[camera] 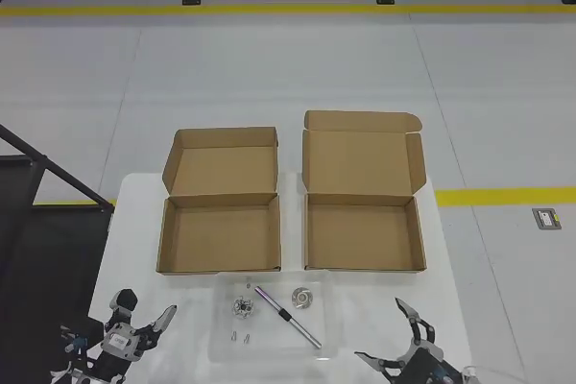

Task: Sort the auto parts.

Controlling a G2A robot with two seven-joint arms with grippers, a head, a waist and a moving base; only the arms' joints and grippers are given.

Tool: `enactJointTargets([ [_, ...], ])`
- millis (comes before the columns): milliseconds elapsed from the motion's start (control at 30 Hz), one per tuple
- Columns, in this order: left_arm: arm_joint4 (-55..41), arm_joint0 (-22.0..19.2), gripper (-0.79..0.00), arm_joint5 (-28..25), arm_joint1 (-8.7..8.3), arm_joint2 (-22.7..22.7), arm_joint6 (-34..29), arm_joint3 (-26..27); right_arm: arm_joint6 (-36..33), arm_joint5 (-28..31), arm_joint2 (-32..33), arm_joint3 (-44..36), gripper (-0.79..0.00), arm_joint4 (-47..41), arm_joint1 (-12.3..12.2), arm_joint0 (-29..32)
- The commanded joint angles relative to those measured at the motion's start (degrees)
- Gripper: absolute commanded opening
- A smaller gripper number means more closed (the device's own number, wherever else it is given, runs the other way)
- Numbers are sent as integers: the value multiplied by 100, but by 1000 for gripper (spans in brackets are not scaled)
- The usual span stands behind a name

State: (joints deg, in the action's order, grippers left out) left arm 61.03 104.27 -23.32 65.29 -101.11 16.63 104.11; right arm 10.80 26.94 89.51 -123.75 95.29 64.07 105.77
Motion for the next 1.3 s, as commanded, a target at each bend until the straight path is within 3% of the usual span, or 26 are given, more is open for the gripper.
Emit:
enactJointTargets([
  [0,0,0,0,1,0,1,0,0,1,-18,0,0,0,-1,0,1],
  [200,0,0,0,1,0,1,0,0,81,-284,123,37,0,-250,16,-115],
  [267,-75,-22,0,7,5,9,-58,3,367,695,-126,-143,0,3,-39,-319],
  [433,-228,50,0,-319,-7,-163,-20,3,-336,1860,-1234,-21,0,503,-37,-1665],
  [533,-227,99,0,-513,-14,-234,10,15,-764,2640,-2042,464,0,147,47,-2735],
  [667,-108,157,0,-595,-12,-242,50,33,-1704,3068,-2993,1549,0,-724,262,-4093],
  [700,-90,162,0,-594,-12,-239,45,35,-2089,3020,-3166,1863,0,-906,319,-4374],
  [1100,-90,162,0,-594,-12,-239,45,35,-2036,3028,-3245,1899,0,-808,321,-4372],
  [1167,-90,162,0,-594,-12,-239,45,35,-2690,2703,-3402,2111,0,-412,348,-4477],
  [1267,-90,162,0,-594,-12,-239,45,35,-3428,2765,-3828,2428,0,-485,467,-4932],
])
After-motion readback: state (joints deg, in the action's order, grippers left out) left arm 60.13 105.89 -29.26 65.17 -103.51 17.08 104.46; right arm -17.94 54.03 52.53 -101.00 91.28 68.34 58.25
